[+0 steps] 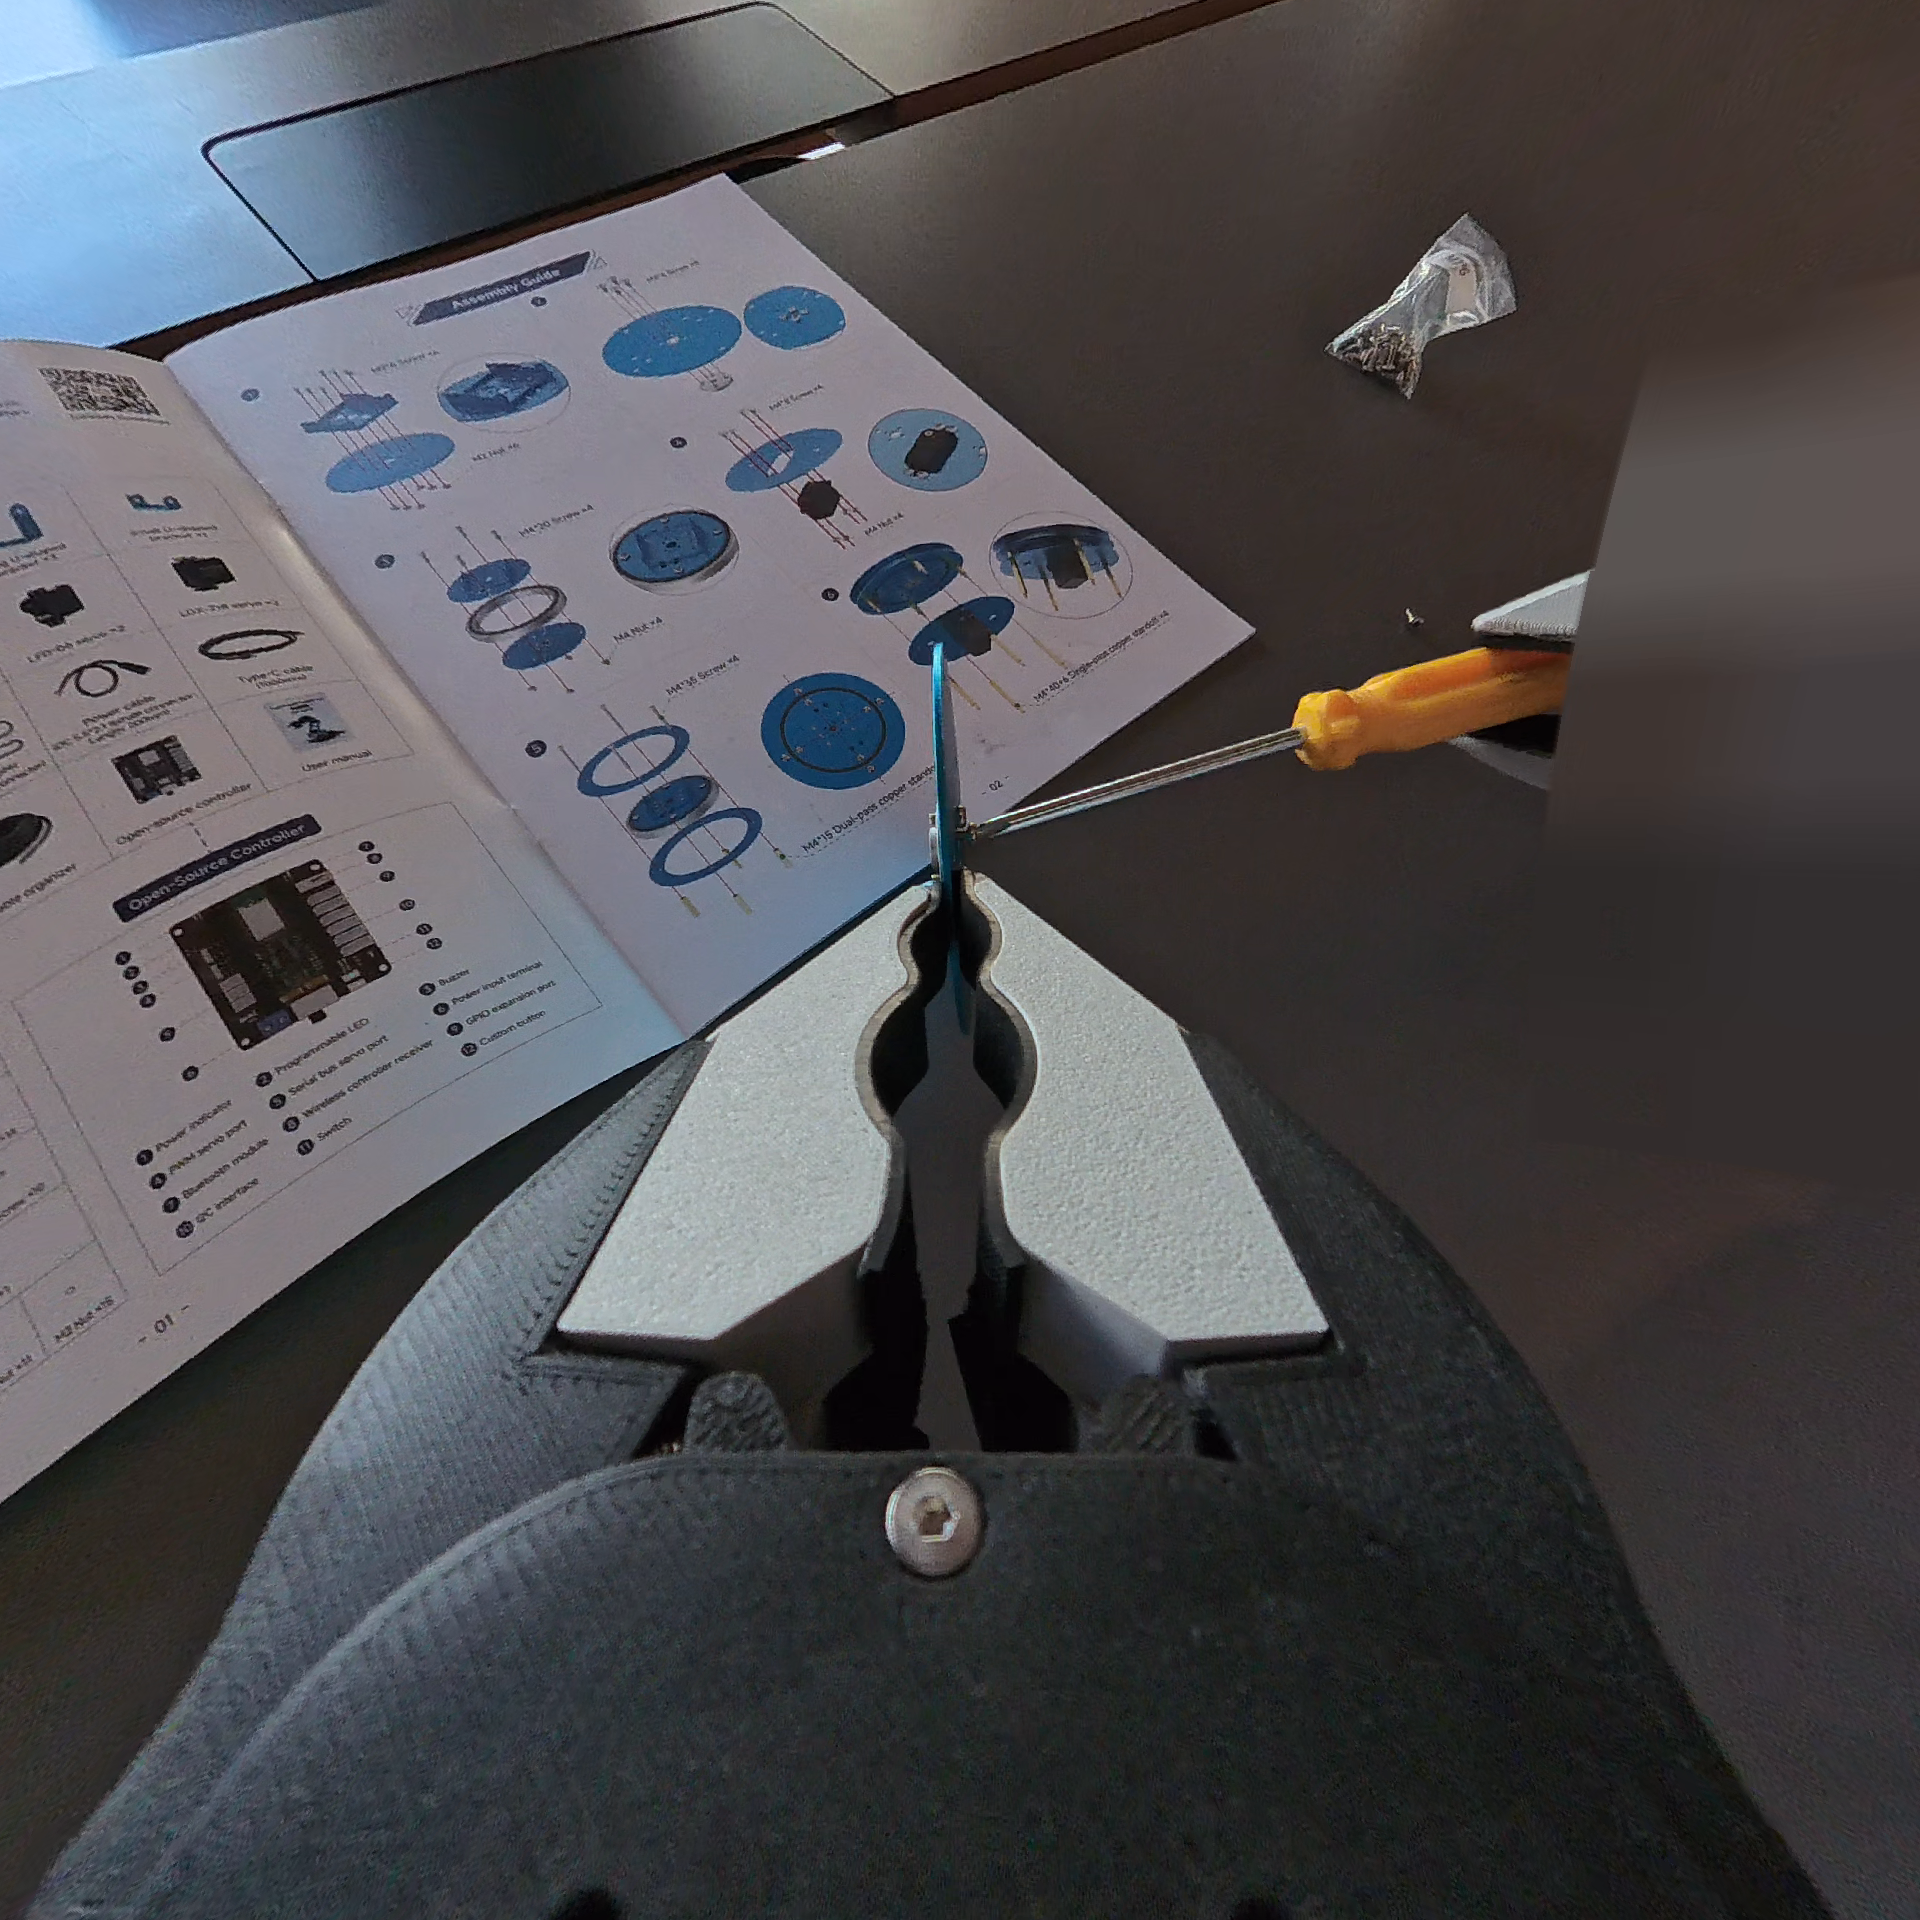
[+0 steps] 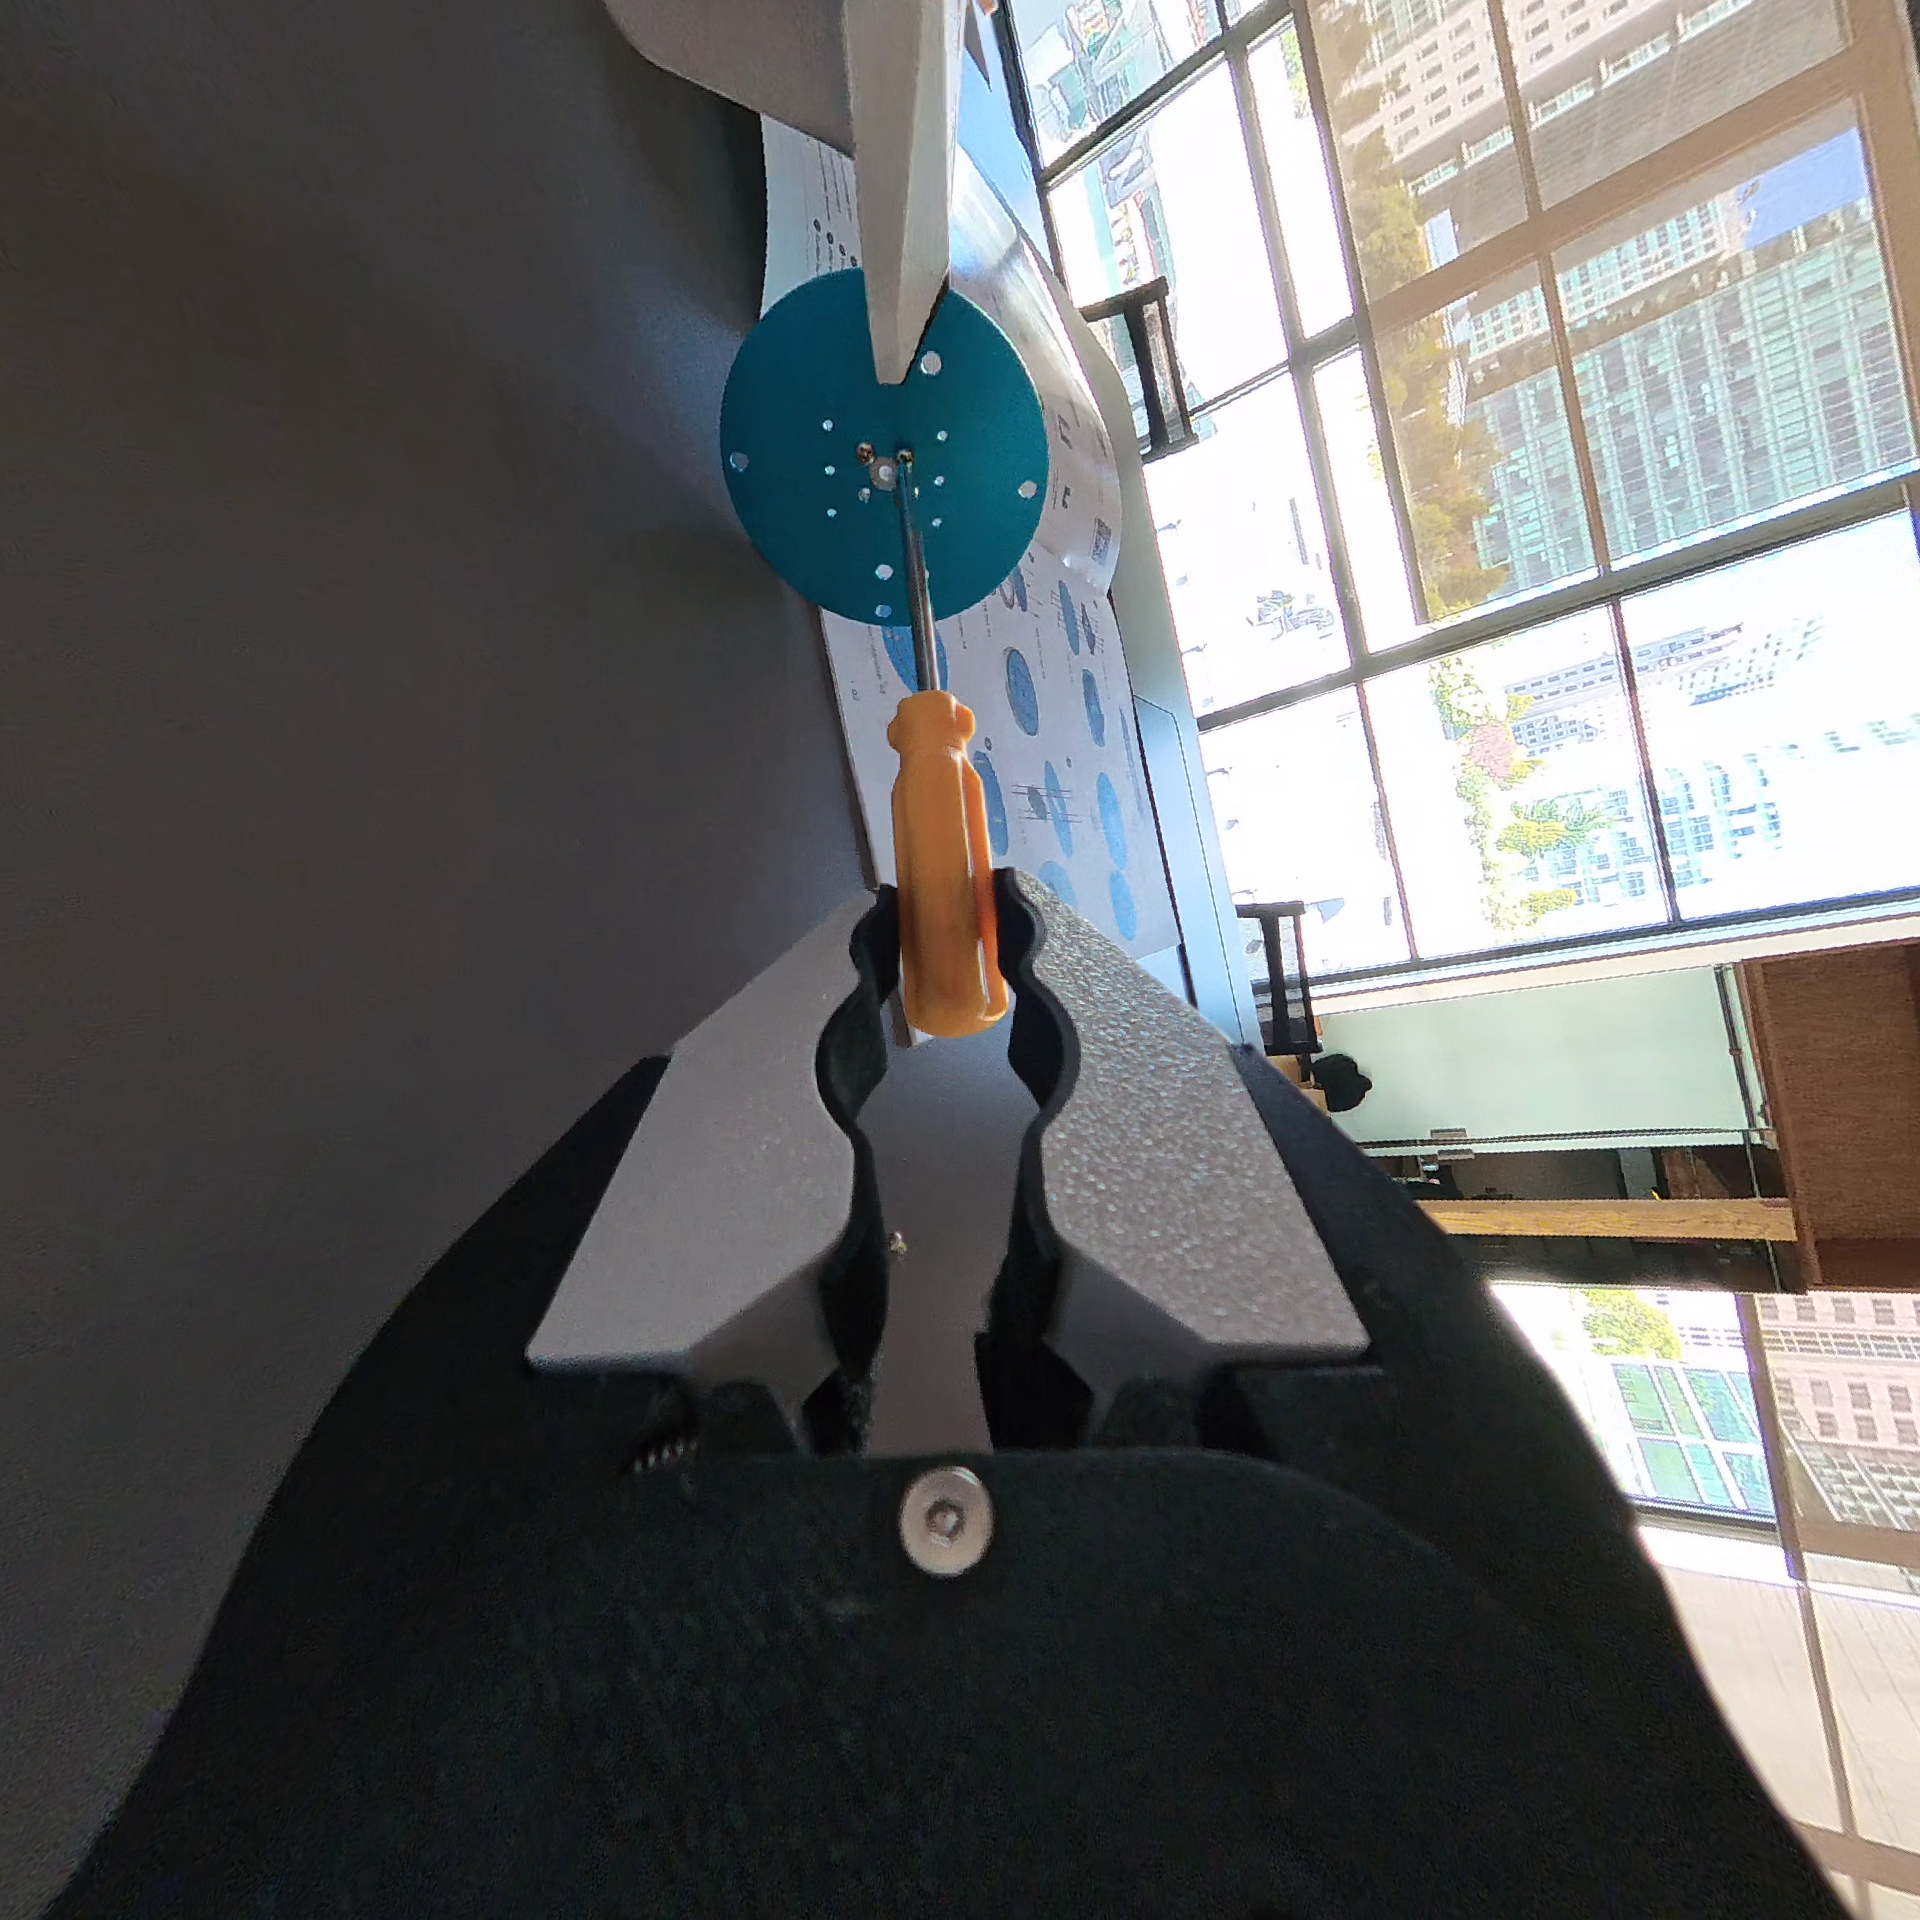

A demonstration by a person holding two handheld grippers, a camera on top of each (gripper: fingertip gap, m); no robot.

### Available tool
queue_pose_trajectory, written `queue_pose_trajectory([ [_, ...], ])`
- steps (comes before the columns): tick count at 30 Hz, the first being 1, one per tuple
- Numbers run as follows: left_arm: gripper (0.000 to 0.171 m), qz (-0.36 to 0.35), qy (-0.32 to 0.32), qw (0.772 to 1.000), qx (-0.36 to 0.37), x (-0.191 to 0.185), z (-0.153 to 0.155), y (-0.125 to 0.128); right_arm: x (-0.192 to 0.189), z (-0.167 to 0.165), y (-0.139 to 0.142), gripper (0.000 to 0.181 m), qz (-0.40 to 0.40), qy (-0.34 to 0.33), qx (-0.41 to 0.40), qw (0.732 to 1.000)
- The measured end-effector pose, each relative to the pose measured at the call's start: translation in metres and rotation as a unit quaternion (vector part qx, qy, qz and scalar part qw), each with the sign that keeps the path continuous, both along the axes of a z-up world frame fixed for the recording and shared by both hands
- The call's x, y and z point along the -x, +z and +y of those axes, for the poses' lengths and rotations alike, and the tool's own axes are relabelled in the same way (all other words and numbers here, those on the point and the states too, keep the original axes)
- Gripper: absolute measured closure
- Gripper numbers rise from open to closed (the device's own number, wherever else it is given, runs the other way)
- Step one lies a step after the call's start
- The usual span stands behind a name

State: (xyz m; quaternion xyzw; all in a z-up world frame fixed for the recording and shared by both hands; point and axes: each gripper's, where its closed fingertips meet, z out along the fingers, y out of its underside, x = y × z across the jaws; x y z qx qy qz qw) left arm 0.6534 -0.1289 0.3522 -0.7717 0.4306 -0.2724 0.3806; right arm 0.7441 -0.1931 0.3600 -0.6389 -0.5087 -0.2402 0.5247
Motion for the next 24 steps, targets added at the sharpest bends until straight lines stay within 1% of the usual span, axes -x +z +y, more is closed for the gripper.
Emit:
queue_pose_trajectory([
  [3,0.171,0.008,0.000,1.000,-0.011,0.000,0.000,0.000,0.000,0.000,0.004,0.163,-0.029,-0.001,-0.020,0.999],
  [5,0.171,0.017,0.003,1.000,-0.023,0.000,0.000,0.000,0.002,-0.001,0.008,0.164,-0.084,0.005,-0.055,0.995],
  [7,0.171,0.025,0.007,0.999,-0.032,0.000,-0.001,0.000,0.005,-0.002,0.011,0.164,-0.148,0.012,-0.096,0.984],
  [8,0.171,0.026,0.009,0.999,-0.034,0.000,-0.001,0.000,0.007,-0.003,0.011,0.164,-0.169,0.013,-0.107,0.980],
  [9,0.171,0.026,0.011,0.999,-0.034,0.000,0.000,0.000,0.008,-0.004,0.010,0.164,-0.167,0.011,-0.104,0.980],
  [10,0.171,0.027,0.013,0.999,-0.034,0.000,0.000,0.000,0.009,-0.004,0.009,0.164,-0.144,0.008,-0.088,0.986],
  [11,0.171,0.028,0.015,0.999,-0.036,0.001,0.001,0.000,0.010,-0.004,0.008,0.164,-0.103,0.004,-0.064,0.993],
  [13,0.171,0.033,0.020,0.998,-0.044,0.002,0.002,0.000,0.015,-0.005,0.006,0.164,0.000,-0.005,0.005,1.000],
  [14,0.171,0.036,0.023,0.998,-0.051,0.003,0.003,0.000,0.018,-0.006,0.005,0.164,0.056,-0.007,0.042,0.998],
  [16,0.171,0.041,0.026,0.997,-0.064,0.003,0.005,0.001,0.022,-0.007,0.004,0.164,0.165,-0.015,0.108,0.980],
  [18,0.171,0.038,0.027,0.996,-0.074,0.002,0.006,0.002,0.021,-0.007,0.002,0.164,0.268,-0.027,0.172,0.948],
  [19,0.171,0.035,0.027,0.996,-0.082,0.001,0.006,0.004,0.021,-0.007,0.001,0.164,0.325,-0.028,0.204,0.923],
  [20,0.171,0.029,0.028,0.995,-0.092,0.001,0.007,0.007,0.021,-0.007,0.002,0.164,0.386,-0.027,0.239,0.891],
  [22,0.171,0.009,0.031,0.993,-0.117,0.000,0.008,0.019,0.021,-0.008,0.005,0.164,0.499,-0.020,0.304,0.812],
  [24,0.171,-0.015,0.032,0.988,-0.149,0.000,0.007,0.034,0.021,-0.008,0.013,0.164,0.599,-0.003,0.354,0.718],
])
